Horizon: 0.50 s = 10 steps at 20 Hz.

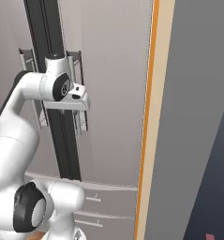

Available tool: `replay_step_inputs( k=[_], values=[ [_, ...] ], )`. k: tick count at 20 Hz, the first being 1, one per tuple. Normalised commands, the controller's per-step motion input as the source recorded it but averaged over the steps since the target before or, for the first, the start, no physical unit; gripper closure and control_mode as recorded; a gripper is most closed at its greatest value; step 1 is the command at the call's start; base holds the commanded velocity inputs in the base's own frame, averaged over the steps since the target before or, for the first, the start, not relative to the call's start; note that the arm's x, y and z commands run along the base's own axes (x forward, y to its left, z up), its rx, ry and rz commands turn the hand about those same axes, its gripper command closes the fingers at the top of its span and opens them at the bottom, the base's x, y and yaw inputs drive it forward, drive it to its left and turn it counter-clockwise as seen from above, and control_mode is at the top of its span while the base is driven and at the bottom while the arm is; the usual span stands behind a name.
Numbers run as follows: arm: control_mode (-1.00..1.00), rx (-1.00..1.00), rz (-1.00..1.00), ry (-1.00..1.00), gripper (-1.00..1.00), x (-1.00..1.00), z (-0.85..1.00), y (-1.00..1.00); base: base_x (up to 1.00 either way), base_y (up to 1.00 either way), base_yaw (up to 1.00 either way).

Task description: Navigate to the electric kettle.

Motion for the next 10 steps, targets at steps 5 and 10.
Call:
replay_step_inputs(
  k=[5,10],
  values=[
    [-1.00,0.00,0.00,-0.01,-1.00,-0.40,0.00,0.00,0.00,0.00,0.00],
    [-1.00,0.00,-0.02,-0.23,-1.00,-1.00,0.00,-0.02,0.00,0.00,0.00]
  ],
)
